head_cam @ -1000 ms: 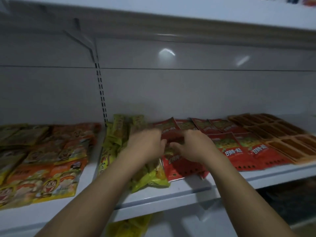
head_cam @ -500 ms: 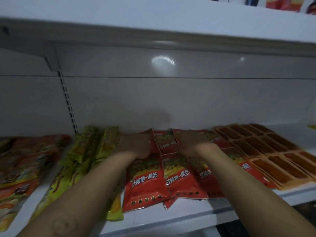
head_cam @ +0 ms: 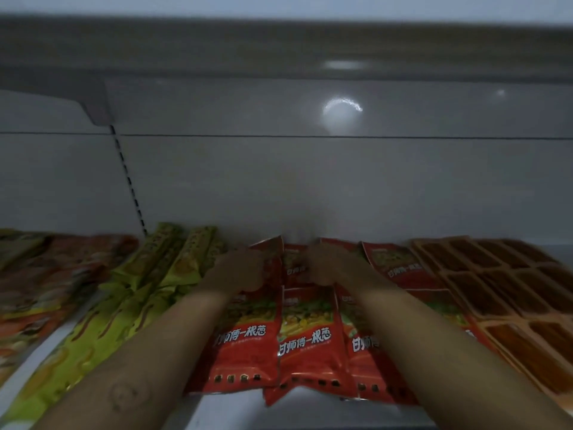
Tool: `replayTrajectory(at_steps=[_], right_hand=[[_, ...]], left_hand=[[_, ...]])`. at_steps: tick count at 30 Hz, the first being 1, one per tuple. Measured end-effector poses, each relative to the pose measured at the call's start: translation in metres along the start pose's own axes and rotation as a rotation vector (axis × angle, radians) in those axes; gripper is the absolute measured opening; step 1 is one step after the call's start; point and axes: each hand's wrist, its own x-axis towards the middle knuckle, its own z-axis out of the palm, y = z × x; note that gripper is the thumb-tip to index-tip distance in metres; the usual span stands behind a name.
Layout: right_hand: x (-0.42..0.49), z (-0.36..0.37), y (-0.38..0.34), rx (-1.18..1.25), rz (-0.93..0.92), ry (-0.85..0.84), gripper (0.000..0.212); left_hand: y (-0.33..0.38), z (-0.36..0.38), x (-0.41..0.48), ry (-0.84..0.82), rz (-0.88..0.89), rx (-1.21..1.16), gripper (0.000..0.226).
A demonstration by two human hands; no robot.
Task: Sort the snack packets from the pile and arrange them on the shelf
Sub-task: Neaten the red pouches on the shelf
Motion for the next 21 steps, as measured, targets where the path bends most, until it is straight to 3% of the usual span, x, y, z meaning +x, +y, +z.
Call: replayTrajectory(at_steps=[9,15,21], right_hand=[[-0.007,0.001,0.005,0.026,-0.048,0.016,0.045],[-0.051,-0.028,0.040,0.101,0.012,0.101,0.053],[-0.064,-0.014,0.068,0.071,0.093,-0.004,0.050]], left_hand=[[0.011,-0.011,-0.003,-0.013,0.013,0.132,0.050],[0.038,-0.025,-0.009,0.134,0.071,0.149,0.045],[0.079,-0.023,-0.004,0.096,0.192,0.144,0.043]])
